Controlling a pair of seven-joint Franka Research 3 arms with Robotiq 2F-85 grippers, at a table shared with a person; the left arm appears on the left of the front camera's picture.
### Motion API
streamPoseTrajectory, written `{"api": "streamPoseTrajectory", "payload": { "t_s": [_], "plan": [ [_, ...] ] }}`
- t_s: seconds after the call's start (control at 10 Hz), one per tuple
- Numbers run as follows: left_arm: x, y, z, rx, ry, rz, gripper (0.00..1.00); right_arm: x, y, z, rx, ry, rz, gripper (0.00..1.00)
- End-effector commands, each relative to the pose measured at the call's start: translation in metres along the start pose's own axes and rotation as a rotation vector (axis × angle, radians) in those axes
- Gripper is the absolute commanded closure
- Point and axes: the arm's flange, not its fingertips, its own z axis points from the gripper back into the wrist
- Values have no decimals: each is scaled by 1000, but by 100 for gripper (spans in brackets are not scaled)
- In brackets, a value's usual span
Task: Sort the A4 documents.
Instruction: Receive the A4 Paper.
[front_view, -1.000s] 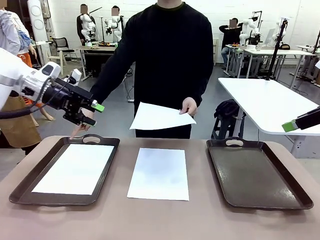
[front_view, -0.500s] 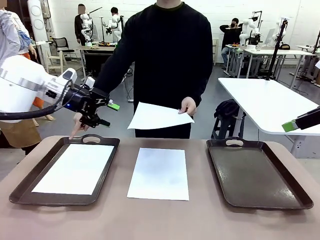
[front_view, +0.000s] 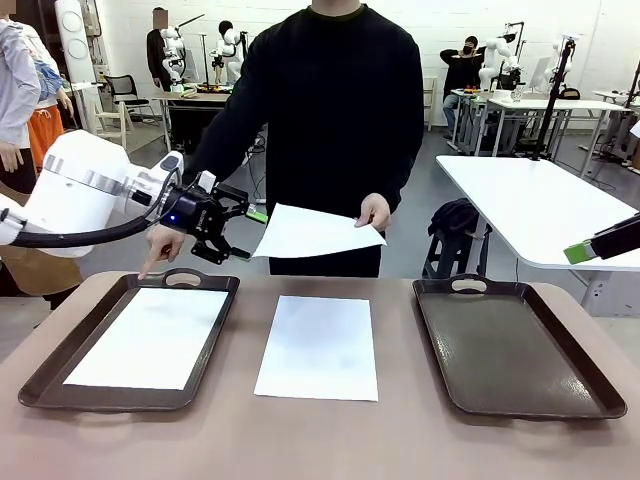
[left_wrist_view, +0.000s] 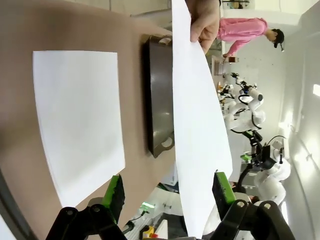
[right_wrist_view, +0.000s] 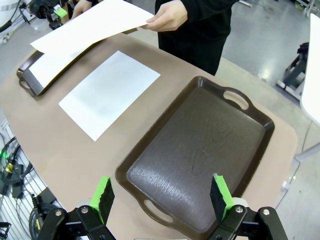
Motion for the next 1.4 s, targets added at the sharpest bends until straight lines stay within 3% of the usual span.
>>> {"api": "streamPoseTrajectory", "payload": {
  "t_s": [0.0, 0.8, 1.3],
  "plan": [
    [15, 1, -11, -94, 11, 79, 8, 0, -1, -1, 2, 1, -8, 0],
    [22, 11, -51, -230, 57, 142, 8, 0, -1, -1, 2, 1, -8, 0],
    [19, 12, -48, -265, 45, 86, 55, 0, -1, -1, 2, 1, -8, 0]
  ]
}}
